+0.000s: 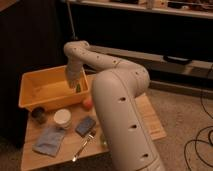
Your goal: Place pepper in plastic cup
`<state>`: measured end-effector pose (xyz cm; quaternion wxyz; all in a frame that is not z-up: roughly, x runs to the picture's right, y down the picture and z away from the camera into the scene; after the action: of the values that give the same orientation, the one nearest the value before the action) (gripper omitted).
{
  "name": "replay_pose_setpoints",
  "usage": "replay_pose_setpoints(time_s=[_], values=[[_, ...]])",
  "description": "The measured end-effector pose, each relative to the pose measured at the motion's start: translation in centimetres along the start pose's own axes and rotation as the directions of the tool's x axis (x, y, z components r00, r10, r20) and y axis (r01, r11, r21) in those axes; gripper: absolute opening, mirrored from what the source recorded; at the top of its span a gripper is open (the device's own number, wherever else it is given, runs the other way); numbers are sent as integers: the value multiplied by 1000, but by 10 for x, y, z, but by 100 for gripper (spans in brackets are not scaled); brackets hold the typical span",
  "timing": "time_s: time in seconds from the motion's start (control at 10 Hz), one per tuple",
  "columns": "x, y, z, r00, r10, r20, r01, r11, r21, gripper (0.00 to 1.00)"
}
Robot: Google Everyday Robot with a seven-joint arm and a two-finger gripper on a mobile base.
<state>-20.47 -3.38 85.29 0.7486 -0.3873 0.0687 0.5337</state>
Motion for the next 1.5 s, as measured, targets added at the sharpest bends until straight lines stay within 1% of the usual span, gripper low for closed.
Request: replay_pose_setpoints(time_s=[0.1,0.2,0.3,0.4,0.5,0.7,0.8,0.9,1.0,1.1,1.2,1.3,1.4,1.5], values=[[2,5,-14,1000,-17,2,17,1000,-23,0],[5,7,-19,1000,-27,-4,27,999,-34,0],[7,9,-24,999,-38,-8,38,998,-47,0],[9,8,-22,999,-44,-13,43,998,-52,3],[11,6,-21,999,-50,-18,49,998,-50,10],[13,0,-7,998,-65,-17,65,997,-35,33],[14,-6,-1,998,-67,-15,67,997,-33,41],[14,-15,12,997,-70,-21,69,997,-24,53],[13,-19,25,997,-73,-32,73,997,-15,62],[9,-24,39,996,-79,-45,79,997,5,66],[7,-30,49,995,-86,-55,88,996,35,66],[4,-34,54,995,-90,-52,94,993,77,66],[-4,-38,53,995,-92,-38,97,987,132,66],[-12,-40,50,995,-98,-27,101,980,173,66]])
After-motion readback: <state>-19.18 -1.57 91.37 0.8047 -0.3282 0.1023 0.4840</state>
